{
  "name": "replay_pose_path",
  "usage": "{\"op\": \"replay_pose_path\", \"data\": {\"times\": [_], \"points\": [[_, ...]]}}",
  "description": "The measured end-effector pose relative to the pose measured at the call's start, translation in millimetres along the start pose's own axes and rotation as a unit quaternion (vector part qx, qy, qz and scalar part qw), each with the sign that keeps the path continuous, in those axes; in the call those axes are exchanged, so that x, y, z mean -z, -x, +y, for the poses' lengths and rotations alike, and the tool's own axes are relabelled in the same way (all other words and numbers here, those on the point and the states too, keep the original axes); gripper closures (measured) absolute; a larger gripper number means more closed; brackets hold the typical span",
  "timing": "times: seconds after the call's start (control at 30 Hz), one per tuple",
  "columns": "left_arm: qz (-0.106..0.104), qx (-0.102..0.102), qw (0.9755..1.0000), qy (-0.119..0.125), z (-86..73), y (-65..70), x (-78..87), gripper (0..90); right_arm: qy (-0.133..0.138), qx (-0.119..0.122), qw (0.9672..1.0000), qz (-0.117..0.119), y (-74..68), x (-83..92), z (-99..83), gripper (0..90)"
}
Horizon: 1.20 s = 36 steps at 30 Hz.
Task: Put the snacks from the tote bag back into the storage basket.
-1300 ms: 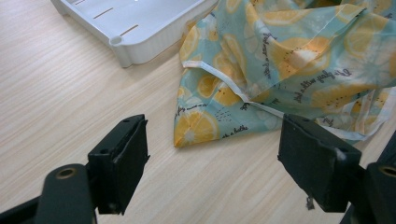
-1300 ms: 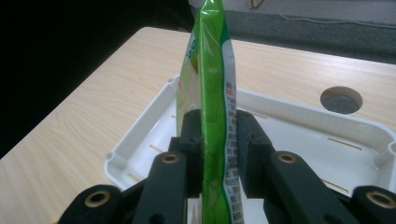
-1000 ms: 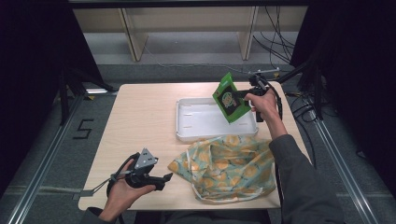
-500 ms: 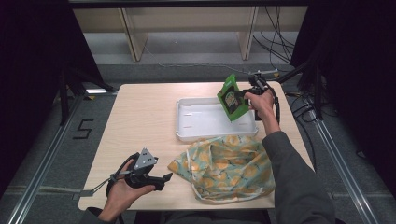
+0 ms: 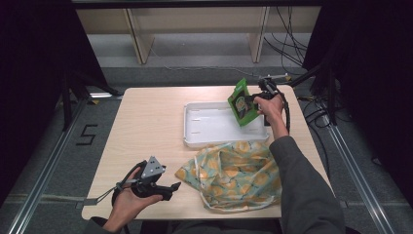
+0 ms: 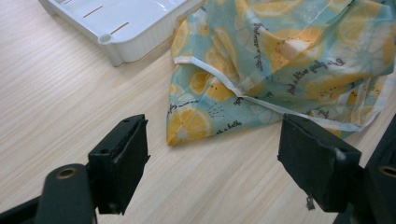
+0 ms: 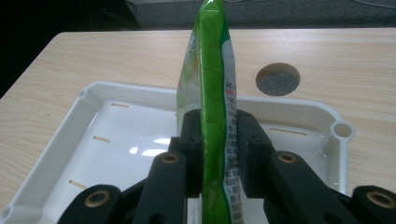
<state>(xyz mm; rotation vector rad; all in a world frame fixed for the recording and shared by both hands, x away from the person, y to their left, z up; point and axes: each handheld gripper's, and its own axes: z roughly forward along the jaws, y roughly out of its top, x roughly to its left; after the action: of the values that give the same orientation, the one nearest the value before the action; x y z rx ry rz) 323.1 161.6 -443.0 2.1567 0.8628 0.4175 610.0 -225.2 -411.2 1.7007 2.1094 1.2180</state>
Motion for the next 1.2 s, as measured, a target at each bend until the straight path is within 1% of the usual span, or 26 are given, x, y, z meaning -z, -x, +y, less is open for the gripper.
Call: {"op": "replay_pose_path", "data": {"times": [0.03,0.07,0.13,0.17,0.2,0.23,0.3,0.4,0.57,0.63,0.67,0.7,0.73,0.77,0.8,0.83,0.87,0.93,0.97,1.0,1.03,1.07,1.1,1.13,1.17,1.2], "points": [[0.003,-0.006,1.0000,-0.005,0.2,-1.0,0.8,23.7,-0.006,-0.008,1.0000,0.001,-0.9,0.2,-0.1,75.7],[0.005,0.001,1.0000,0.002,0.1,-0.1,-0.2,23.7,0.000,0.012,0.9999,-0.007,1.7,-1.0,0.3,75.7],[0.000,0.002,1.0000,0.005,0.2,0.8,-0.7,23.7,0.007,0.021,0.9997,-0.012,3.9,-3.2,0.2,75.7],[0.001,0.007,1.0000,0.005,0.0,1.7,-1.1,23.7,-0.011,-0.019,0.9997,-0.008,-0.3,-2.1,0.0,75.7],[0.000,0.002,1.0000,0.003,0.1,1.6,-1.0,23.7,-0.001,0.013,0.9998,-0.015,4.9,-3.5,0.3,75.7],[-0.001,-0.012,0.9999,-0.010,0.4,-0.2,0.7,23.7,-0.001,0.013,0.9998,-0.015,4.9,-3.5,0.3,75.7],[0.000,0.004,1.0000,0.003,0.1,1.8,-1.2,23.7,0.017,0.006,0.9998,-0.003,6.5,-7.3,-1.5,75.6],[0.003,-0.002,1.0000,-0.003,0.0,1.3,-0.9,23.7,0.030,0.028,0.9989,-0.021,10.0,-10.5,-1.8,75.6],[-0.004,-0.017,0.9998,-0.009,0.7,0.1,-0.4,23.7,0.027,0.024,0.9992,-0.014,11.2,-10.5,-1.6,75.5],[-0.002,-0.021,0.9997,-0.012,1.1,-0.6,0.9,23.7,0.007,0.026,0.9993,-0.024,11.0,-9.3,-1.4,75.4],[-0.003,-0.017,0.9998,-0.009,1.0,-0.9,0.9,23.7,0.006,0.027,0.9993,-0.026,11.7,-10.5,-1.8,75.4],[-0.001,0.007,1.0000,0.005,0.3,1.7,-1.0,23.7,0.006,0.027,0.9993,-0.026,11.7,-10.5,-1.8,75.4],[-0.001,0.008,1.0000,0.005,0.1,1.6,-0.9,23.7,-0.004,-0.005,0.9998,-0.021,6.9,-10.0,-2.3,75.4],[0.001,0.005,1.0000,0.005,0.1,1.4,-0.9,23.7,0.005,-0.007,0.9999,-0.015,6.9,-11.7,-3.1,75.4],[0.000,0.003,1.0000,0.003,0.2,1.7,-1.0,23.7,0.013,0.022,0.9996,-0.012,12.0,-13.4,-2.6,75.4],[0.000,-0.013,0.9999,-0.011,0.5,0.4,0.6,23.7,0.001,0.004,0.9999,-0.016,8.5,-12.5,-2.1,75.4],[-0.002,0.004,1.0000,0.001,0.1,3.4,-2.1,23.7,0.006,0.032,0.9991,-0.027,12.1,-14.3,-2.4,75.3],[-0.004,-0.016,0.9998,-0.010,0.5,1.7,-1.0,23.7,0.007,0.020,0.9994,-0.026,11.2,-16.8,-3.8,75.2],[-0.002,-0.014,0.9999,-0.004,0.5,2.1,-2.1,23.7,0.009,0.020,0.9993,-0.031,11.2,-17.5,-3.9,75.2],[-0.002,-0.010,0.9999,-0.002,0.4,2.6,-2.5,23.7,0.003,-0.011,0.9998,-0.015,7.7,-16.9,-4.7,75.2],[-0.002,-0.010,0.9999,-0.003,0.3,2.8,-2.5,23.7,0.003,-0.011,0.9998,-0.015,7.7,-16.9,-4.7,75.2],[-0.006,-0.023,0.9996,-0.014,0.7,1.1,-0.9,23.7,0.003,-0.009,0.9998,-0.020,7.7,-17.2,-4.6,75.2],[-0.007,-0.019,0.9997,-0.012,0.6,1.6,-1.4,23.7,0.009,-0.007,0.9996,-0.025,8.0,-18.6,-4.9,75.2],[-0.007,-0.020,0.9997,-0.013,0.6,1.6,-1.4,23.7,0.008,0.014,0.9995,-0.026,12.2,-18.9,-3.9,75.1],[-0.003,-0.010,0.9999,-0.004,0.2,3.2,-2.8,23.7,-0.001,0.032,0.9993,-0.021,15.2,-18.5,-3.4,74.8],[-0.006,0.000,1.0000,-0.006,-0.2,4.5,-3.0,23.7,-0.005,0.031,0.9992,-0.023,15.5,-18.9,-3.8,74.8]]}}
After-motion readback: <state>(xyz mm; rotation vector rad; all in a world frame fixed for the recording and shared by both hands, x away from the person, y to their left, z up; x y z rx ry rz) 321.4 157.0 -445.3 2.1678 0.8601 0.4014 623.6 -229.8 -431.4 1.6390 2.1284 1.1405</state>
